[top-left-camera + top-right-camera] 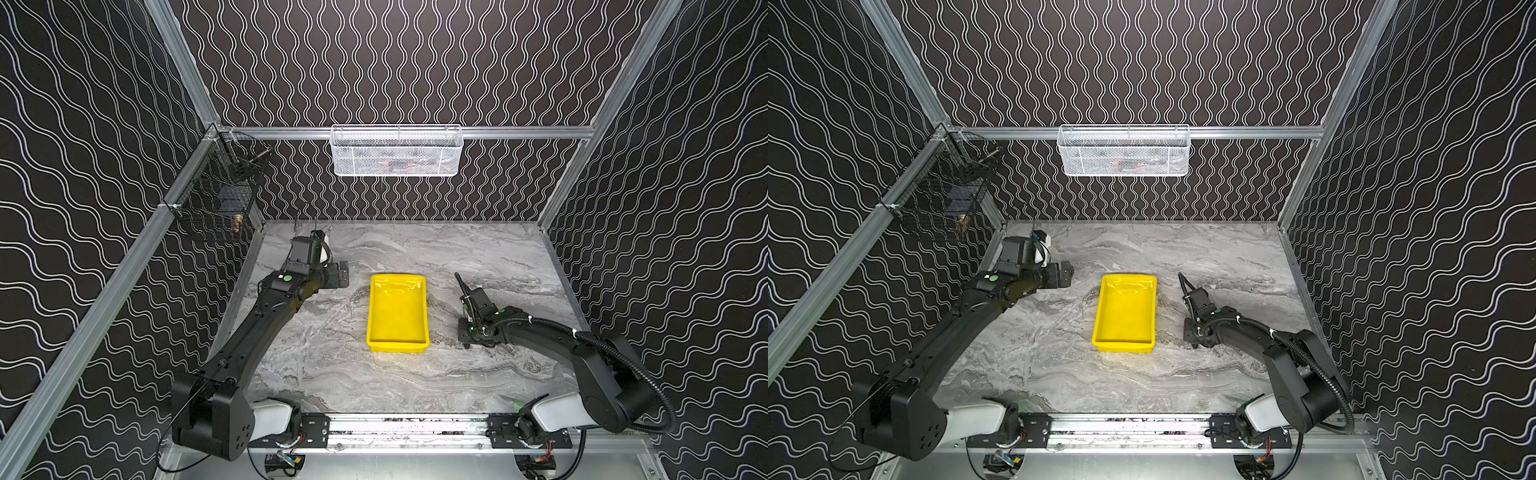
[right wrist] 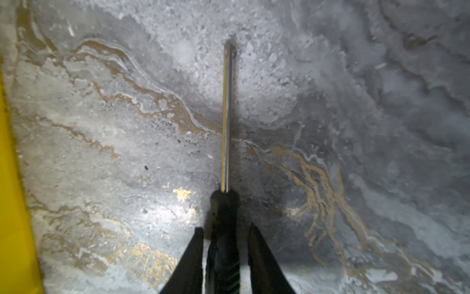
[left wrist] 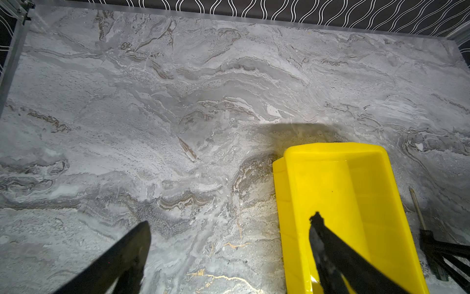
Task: Put the screwdriver in the bin
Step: Pick up the screwdriver from the center of the table.
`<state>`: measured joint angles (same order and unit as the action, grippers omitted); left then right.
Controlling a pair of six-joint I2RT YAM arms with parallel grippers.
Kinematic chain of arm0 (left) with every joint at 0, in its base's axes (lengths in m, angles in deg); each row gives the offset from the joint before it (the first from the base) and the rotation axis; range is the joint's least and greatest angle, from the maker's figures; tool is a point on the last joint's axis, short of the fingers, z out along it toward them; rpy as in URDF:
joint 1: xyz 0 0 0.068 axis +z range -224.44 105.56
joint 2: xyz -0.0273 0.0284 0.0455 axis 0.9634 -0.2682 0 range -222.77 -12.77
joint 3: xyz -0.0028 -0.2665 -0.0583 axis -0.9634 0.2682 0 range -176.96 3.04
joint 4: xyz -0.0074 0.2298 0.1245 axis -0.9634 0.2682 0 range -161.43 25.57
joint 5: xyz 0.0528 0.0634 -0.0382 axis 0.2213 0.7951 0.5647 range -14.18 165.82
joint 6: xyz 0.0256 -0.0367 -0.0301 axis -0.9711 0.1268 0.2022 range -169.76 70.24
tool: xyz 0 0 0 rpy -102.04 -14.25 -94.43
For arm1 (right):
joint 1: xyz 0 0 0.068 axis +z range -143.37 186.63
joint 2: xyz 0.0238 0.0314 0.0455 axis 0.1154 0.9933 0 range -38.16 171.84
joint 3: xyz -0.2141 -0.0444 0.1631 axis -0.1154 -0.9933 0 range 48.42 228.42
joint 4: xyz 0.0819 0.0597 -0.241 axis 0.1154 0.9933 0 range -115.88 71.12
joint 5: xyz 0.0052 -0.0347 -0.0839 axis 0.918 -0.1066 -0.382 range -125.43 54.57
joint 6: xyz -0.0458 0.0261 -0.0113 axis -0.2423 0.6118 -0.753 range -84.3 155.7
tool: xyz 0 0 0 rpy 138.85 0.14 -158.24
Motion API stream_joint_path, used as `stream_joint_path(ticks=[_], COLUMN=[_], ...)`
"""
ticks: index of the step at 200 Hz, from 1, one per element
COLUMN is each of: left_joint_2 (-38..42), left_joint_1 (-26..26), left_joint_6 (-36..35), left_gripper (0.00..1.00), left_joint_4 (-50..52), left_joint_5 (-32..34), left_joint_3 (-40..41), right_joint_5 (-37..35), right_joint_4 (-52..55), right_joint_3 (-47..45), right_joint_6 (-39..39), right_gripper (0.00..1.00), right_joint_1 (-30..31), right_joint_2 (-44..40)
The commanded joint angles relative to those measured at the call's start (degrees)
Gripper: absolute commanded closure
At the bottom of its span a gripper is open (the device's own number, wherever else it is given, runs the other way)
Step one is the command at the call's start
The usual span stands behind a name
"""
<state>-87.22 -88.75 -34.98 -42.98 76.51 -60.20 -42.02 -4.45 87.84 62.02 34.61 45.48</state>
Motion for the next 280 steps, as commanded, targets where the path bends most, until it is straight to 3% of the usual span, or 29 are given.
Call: stream_joint_path(ticks=[1, 61, 148, 280], left_joint_2=[-0.36, -1.94, -1.04, -1.77], left_joint_1=[0.03, 0.05, 0.02, -0.03], left_joint_6=[-0.22, 0.51, 0.58, 3.39], left_gripper=[0.01, 0.01, 0.01, 0.01], left_joint_4=[0.71, 0.9, 0.64, 0.5], left_joint_5=[0.29, -1.04, -1.33, -3.23], left_joint_3=[-0.62, -0.65, -0.56, -0.35], right_joint_5=[-0.61, -0.88, -1.34, -1.93], right_joint_4=[0.98, 0.83, 1.46, 2.38], right_joint_3=[0.22, 0.13, 0.57, 1.6], right_joint_6=[0.75, 0.68, 0.47, -0.11], right_gripper=[0.72, 0.84, 0.91, 0.93], right_joint_1=[0.28, 0.4, 0.4, 0.4], right_joint_2=[0.55, 1.1, -0.21, -5.32])
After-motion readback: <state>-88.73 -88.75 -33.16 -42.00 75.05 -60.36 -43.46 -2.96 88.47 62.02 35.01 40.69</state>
